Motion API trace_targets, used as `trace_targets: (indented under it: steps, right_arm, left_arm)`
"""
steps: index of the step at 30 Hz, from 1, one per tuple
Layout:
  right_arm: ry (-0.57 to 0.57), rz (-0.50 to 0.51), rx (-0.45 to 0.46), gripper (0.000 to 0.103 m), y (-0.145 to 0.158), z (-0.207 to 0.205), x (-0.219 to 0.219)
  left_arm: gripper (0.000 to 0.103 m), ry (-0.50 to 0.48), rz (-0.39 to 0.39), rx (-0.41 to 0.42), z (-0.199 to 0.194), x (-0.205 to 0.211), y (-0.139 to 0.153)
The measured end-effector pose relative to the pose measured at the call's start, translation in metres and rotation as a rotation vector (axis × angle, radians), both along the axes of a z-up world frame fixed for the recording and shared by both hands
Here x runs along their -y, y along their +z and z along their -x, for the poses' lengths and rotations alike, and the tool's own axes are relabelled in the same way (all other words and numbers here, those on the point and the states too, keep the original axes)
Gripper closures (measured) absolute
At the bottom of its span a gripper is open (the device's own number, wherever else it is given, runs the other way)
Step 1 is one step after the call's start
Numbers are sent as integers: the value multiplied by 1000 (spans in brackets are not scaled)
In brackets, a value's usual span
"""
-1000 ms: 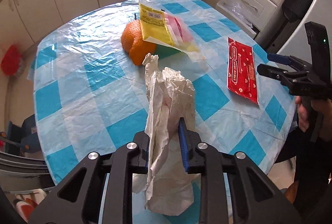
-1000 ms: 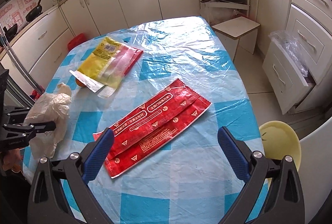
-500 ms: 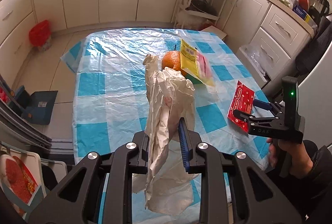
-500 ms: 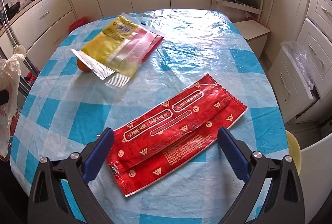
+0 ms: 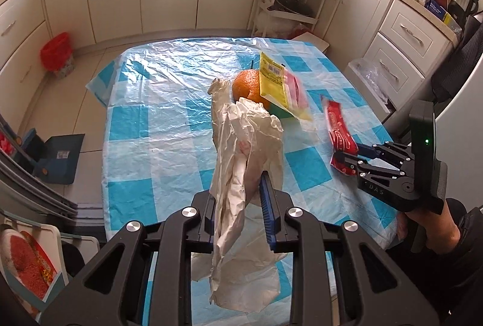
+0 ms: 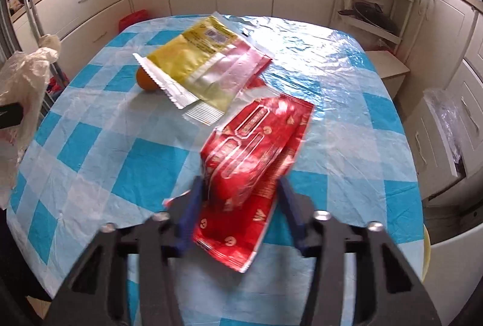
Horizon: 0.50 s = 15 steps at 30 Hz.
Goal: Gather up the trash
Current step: 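Grasp the red packet with the right tool while the left tool holds the wrapper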
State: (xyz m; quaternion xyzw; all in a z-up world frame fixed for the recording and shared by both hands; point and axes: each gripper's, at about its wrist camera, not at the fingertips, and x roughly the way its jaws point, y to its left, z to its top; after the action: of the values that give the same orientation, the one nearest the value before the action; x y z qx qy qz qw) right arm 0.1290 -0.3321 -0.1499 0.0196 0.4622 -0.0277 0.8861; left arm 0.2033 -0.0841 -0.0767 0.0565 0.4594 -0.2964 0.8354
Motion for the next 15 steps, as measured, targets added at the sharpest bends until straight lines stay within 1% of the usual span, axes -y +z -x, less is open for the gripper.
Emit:
trace_targets:
  steps: [2,6,11,15]
  right_arm:
    - [21,-28,-2,93,1,2,0]
    - [38,-87,26,94,9,10,4]
    - [48,-97,83,94,28,29,14]
    - [13,-94,106,94,38,46,35]
  left_arm:
    - [81,-6,-7,1,1,3,-1]
    - [81,-25,-10,9,4,8,-2]
    - [81,-64,13,28,11,18,2]
    - [81,-108,32,47,22,32,6]
